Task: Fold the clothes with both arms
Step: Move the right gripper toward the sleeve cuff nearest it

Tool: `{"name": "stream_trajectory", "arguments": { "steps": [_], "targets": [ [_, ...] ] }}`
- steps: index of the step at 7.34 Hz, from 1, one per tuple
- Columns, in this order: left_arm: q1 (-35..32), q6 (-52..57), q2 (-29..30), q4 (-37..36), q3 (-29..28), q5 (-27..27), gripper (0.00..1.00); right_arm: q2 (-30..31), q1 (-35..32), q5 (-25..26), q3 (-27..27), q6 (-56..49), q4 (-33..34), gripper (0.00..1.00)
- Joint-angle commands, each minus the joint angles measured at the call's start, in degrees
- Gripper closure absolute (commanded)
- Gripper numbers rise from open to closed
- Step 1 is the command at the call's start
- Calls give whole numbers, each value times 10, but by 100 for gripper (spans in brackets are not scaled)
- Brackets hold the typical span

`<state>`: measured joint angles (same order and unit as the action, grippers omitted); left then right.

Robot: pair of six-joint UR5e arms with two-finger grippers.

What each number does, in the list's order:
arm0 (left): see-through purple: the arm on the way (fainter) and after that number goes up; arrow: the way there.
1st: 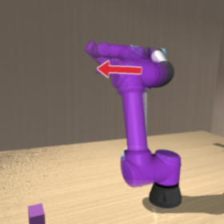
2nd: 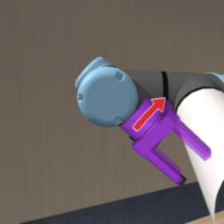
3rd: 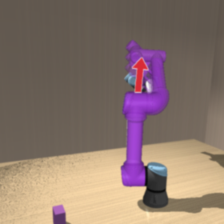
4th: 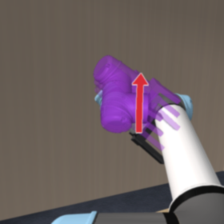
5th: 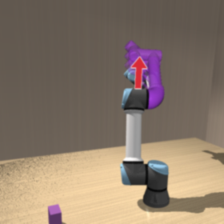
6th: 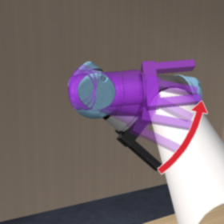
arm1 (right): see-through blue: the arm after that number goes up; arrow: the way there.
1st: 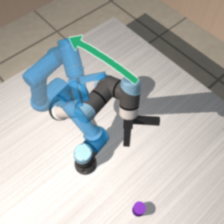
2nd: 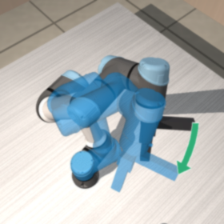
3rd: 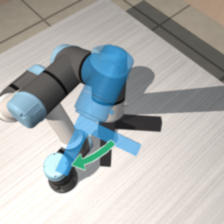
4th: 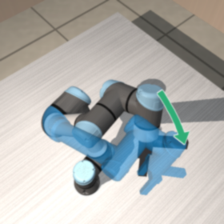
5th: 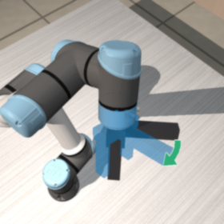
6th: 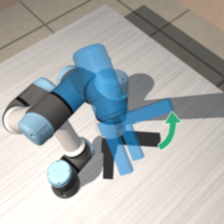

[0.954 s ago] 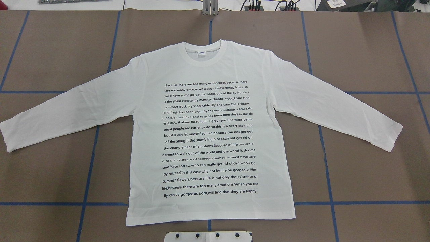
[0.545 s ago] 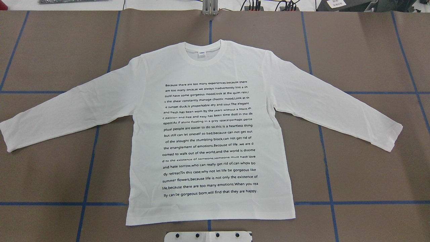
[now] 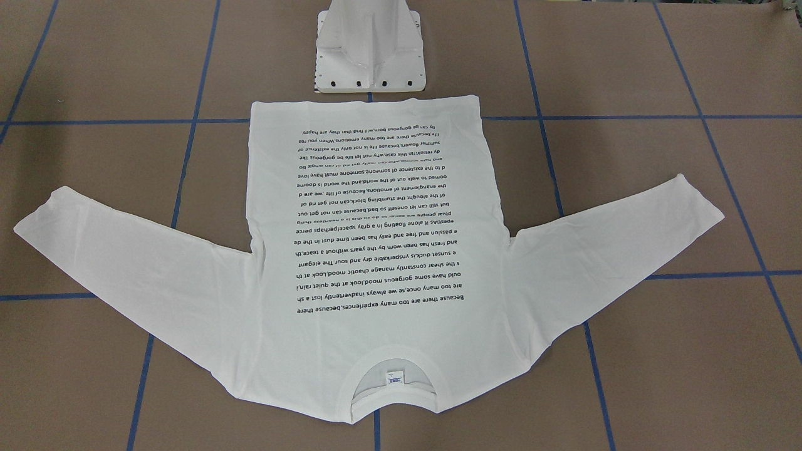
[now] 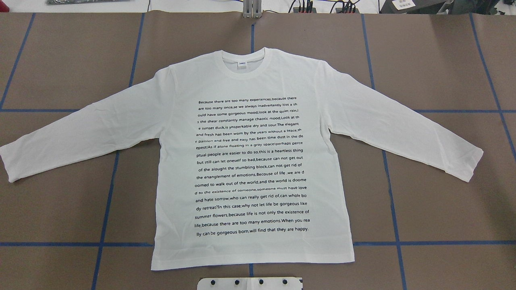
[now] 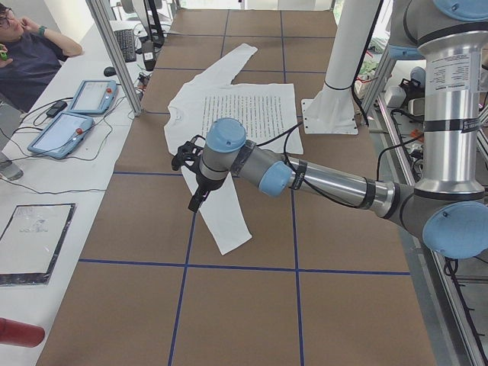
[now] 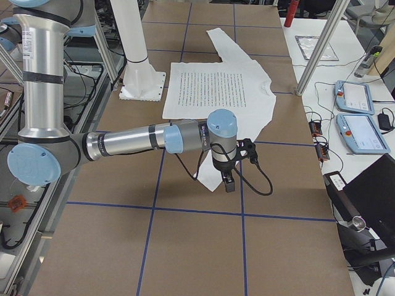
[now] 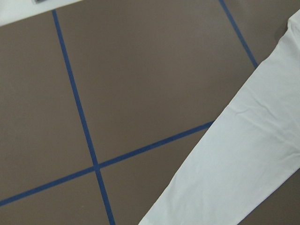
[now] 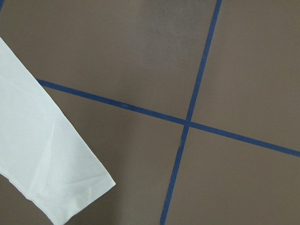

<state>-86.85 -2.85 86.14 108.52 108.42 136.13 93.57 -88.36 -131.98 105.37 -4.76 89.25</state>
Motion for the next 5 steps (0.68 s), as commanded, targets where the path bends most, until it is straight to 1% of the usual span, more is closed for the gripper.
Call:
{"name": "stream_trajectory", "arguments": {
  "steps": [1, 2, 3, 5],
  "targets": [
    [-2, -1, 2, 13, 2, 0, 0, 3, 15, -5, -7, 78, -62, 0],
    [-5, -1, 1, 13, 6, 1, 0, 15, 39, -6, -7, 140, -100, 0],
    [-5, 0, 1, 13, 7, 1, 0, 54, 67, -7, -17, 183, -189, 0],
    [-6, 4, 0, 13, 7, 3, 0, 113, 140, 4, -37, 393, -403, 0]
  ]
}}
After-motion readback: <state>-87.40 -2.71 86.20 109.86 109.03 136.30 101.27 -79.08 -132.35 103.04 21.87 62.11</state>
